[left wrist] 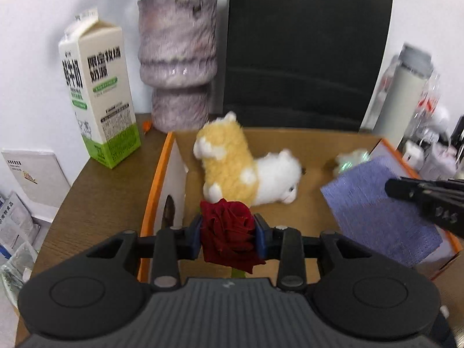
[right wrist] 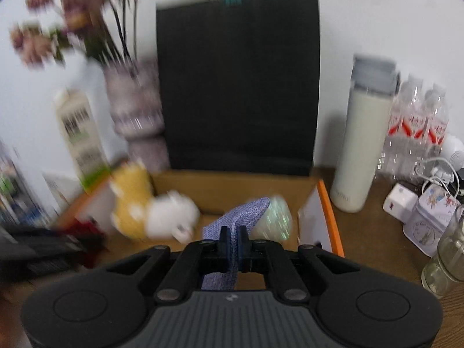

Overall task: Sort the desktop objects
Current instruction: 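Carry the red rose and purple pouch over the cardboard box, then release the rose and pouch into the box by opening both tools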

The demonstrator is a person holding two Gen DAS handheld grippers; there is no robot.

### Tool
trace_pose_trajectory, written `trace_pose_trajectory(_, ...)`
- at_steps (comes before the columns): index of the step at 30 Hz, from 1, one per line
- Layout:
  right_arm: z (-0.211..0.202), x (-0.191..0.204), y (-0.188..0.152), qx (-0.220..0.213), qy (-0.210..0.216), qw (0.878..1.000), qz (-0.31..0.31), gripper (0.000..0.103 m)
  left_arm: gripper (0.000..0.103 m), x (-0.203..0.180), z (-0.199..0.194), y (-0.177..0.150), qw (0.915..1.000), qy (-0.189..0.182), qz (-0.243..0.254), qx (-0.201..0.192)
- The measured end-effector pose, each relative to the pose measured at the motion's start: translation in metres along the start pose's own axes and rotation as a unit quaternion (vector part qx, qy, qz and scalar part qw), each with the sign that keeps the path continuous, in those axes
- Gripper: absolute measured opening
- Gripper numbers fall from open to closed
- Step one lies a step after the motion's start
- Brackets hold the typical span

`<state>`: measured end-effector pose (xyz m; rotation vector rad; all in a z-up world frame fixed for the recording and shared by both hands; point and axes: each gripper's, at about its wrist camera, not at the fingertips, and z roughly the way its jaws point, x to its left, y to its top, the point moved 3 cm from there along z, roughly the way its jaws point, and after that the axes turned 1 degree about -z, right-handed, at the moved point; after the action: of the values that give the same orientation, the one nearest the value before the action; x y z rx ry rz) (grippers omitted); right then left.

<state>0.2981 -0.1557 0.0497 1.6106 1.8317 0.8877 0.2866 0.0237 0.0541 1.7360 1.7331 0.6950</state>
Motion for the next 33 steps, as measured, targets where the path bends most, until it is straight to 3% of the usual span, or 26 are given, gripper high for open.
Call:
trace_pose_trajectory(5,0.025,-0.003,-0.013,0.048,-0.041,0.998,-0.023,0.006,0.038,0.010,0.017,-0.008,0.9996,0.008,0.002,0.028)
trace_pose_trajectory(10,0.038,-0.008,-0.013,0.093,-0.050,0.994,-0.032,0.021,0.063,0.007,0.019,-0.004,0.9994,-0.008,0.008,0.034)
trace_pose_trajectory(11,0.037,-0.010,-0.011,0.097,-0.048,0.994,-0.027,0.037,0.069,0.008,0.019,-0.001,0.9993,-0.007,-0.002,0.037)
trace_pose_trajectory(12,0.033,-0.011,-0.009,0.096,-0.041,0.994,-0.022,0.044,0.070,0.008,0.018,0.002,0.9992,-0.008,-0.011,0.037)
trace_pose_trajectory(14,0.022,-0.012,-0.002,0.084,-0.031,0.996,-0.008,0.082,0.082,0.009,0.013,0.008,0.9989,-0.009,-0.022,0.040)
trace_pose_trajectory(15,0.017,-0.012,0.001,0.075,-0.033,0.997,-0.005,0.086,0.090,0.010,0.011,0.010,0.9987,-0.009,-0.026,0.043)
trace_pose_trajectory(21,-0.012,-0.011,0.015,0.060,-0.027,0.998,0.006,0.086,0.103,0.013,-0.009,0.016,0.9969,-0.011,-0.053,0.056)
trace_pose_trajectory(24,-0.027,-0.010,0.015,0.052,-0.021,0.998,0.006,0.087,0.103,0.015,-0.022,0.017,0.9967,0.015,-0.061,0.052)
trace_pose_trajectory(29,-0.051,-0.004,0.010,0.040,-0.014,0.999,0.009,0.088,0.103,0.016,-0.050,0.015,0.9976,0.014,-0.064,0.023)
trace_pose_trajectory(33,-0.065,0.003,0.000,0.040,-0.005,0.999,0.003,0.089,0.103,0.008,-0.065,0.006,0.9981,0.015,-0.054,0.027)
